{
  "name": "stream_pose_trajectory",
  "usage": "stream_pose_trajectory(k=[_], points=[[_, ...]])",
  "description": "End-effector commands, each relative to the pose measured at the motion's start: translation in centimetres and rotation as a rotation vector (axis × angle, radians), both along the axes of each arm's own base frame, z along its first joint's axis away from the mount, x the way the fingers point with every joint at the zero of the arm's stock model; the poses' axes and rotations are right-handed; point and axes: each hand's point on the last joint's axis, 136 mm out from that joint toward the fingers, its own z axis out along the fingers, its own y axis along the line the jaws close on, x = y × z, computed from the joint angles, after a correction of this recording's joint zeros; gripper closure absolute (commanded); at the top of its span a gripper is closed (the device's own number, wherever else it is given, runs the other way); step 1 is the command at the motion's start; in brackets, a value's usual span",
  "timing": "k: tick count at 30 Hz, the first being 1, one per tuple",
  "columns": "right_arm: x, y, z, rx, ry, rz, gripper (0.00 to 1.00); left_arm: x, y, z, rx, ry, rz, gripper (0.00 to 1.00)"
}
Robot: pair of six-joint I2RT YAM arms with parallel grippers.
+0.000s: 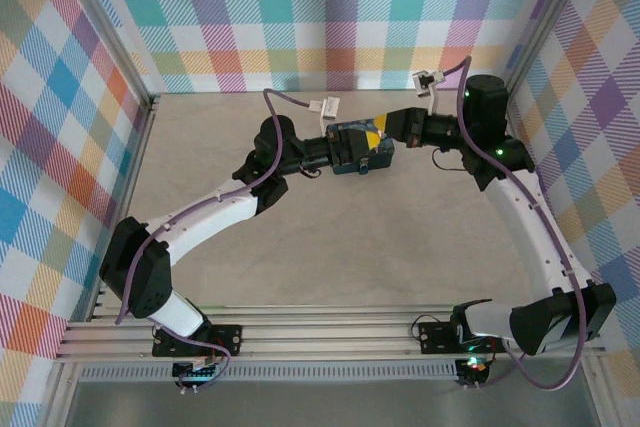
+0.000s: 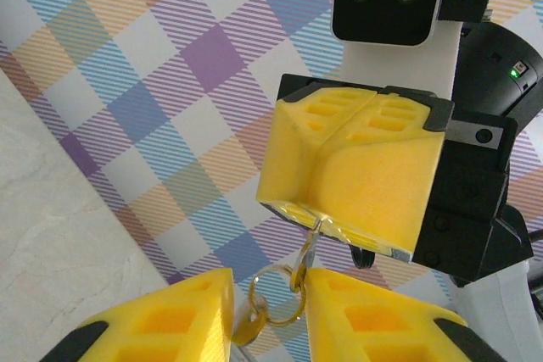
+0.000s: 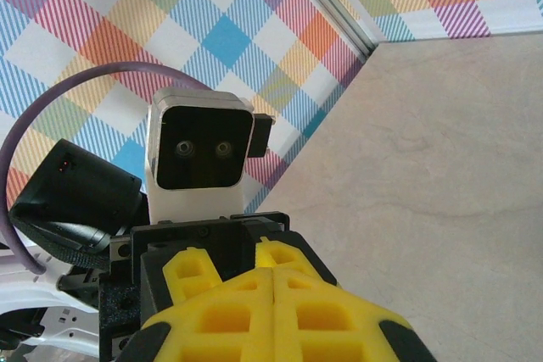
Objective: Unlock a padlock with a key
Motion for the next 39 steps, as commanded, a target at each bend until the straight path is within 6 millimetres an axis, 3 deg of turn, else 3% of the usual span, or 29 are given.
stream_pose_trajectory(k=[1, 14, 23, 31, 39], points=[[-0.3, 0.0, 0.9, 0.025, -0.029, 0.006, 1.00, -0.7, 0.7, 1.7, -0.029, -0.037, 0.005, 0.73], [-0.6, 0.1, 0.9, 0.041, -0.019, 0.021, 1.00, -0.9, 0.5, 2.5, -0.042, -0.049, -0.020, 0.73], [-0.5, 0.1, 0.7, 0.043, -0.014, 0.022, 1.00, -0.9, 0.5, 2.8, -0.047, -0.057, -0.020, 0.80], [-0.6, 0.3, 0.3, 0.056, 0.006, 0.029, 1.00, -0.9, 0.6, 3.1, -0.055, -0.059, -0.016, 0.72], [-0.6, 0.3, 0.2, 0.063, 0.011, 0.031, 1.00, -0.9, 0.5, 3.2, -0.059, -0.064, -0.020, 0.88]])
